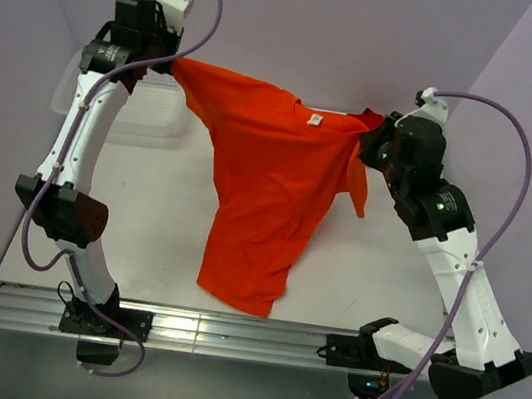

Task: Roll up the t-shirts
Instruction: Flatten the tshirt

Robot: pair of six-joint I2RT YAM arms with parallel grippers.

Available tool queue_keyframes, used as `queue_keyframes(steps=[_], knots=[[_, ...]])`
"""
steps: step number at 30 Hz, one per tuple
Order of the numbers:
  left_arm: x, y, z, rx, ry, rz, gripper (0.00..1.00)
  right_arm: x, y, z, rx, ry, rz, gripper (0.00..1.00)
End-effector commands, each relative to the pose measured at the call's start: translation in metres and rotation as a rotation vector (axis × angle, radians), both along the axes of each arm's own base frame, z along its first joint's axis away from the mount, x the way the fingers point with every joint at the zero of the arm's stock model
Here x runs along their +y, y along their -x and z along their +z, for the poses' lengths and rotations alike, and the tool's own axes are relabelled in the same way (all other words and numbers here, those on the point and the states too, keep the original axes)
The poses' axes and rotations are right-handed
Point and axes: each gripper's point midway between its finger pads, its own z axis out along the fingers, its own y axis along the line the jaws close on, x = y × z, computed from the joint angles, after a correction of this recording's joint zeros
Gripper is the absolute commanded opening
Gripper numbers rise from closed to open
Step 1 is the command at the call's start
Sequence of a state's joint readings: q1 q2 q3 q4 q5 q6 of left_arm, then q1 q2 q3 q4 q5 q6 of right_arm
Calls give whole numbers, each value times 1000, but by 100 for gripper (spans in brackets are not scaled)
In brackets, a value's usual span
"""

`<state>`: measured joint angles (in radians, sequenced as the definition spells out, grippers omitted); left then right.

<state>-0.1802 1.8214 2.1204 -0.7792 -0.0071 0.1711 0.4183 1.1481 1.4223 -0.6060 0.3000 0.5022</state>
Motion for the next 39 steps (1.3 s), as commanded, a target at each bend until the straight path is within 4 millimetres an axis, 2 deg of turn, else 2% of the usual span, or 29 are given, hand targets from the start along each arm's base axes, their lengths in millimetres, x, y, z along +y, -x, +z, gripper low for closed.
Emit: queue_keyframes(steps=[1,3,4,10,15,16,17,18,20,21,23,24,28,29,30,31,34,35,37,38,39], knots=[[28,24,88,-197,19,71,0,-9,20,61,-143,13,40,0],[38,32,111,-255,25,94,0,-6,27,80,-195,9,81,0],[42,42,128,-299,32,102,0,-5,34,89,-221,1,100,0],[67,77,185,-480,73,170,0,18,61,128,-343,-23,272,0],[91,100,219,-594,138,227,0,44,85,160,-429,-45,407,0],[104,102,226,-623,142,256,0,51,86,163,-435,-51,431,0],[109,106,231,-640,151,264,0,59,92,167,-445,-59,470,0],[112,114,240,-670,175,269,0,63,98,179,-473,-69,497,0],[127,120,250,-716,180,301,0,75,97,183,-474,-61,530,0],[129,123,255,-733,189,306,0,81,105,196,-499,-71,552,0],[139,128,266,-770,222,336,0,95,102,197,-491,-48,580,0],[142,128,274,-789,240,345,0,108,106,203,-499,-52,614,0],[158,123,286,-824,271,368,0,130,109,214,-511,-34,643,0],[160,120,287,-829,278,369,0,131,112,222,-528,-38,645,0],[159,113,289,-829,294,363,0,139,108,219,-516,-28,647,0],[158,109,290,-830,301,354,0,145,112,219,-515,-25,663,0],[155,88,287,-812,342,322,0,151,108,218,-506,-8,638,0],[151,75,279,-787,364,292,0,152,106,214,-494,2,619,0],[147,63,275,-783,379,265,0,148,101,207,-476,17,579,0],[144,56,269,-768,379,260,0,144,92,195,-449,40,528,0],[143,41,258,-745,358,264,0,137,91,193,-443,44,501,0]])
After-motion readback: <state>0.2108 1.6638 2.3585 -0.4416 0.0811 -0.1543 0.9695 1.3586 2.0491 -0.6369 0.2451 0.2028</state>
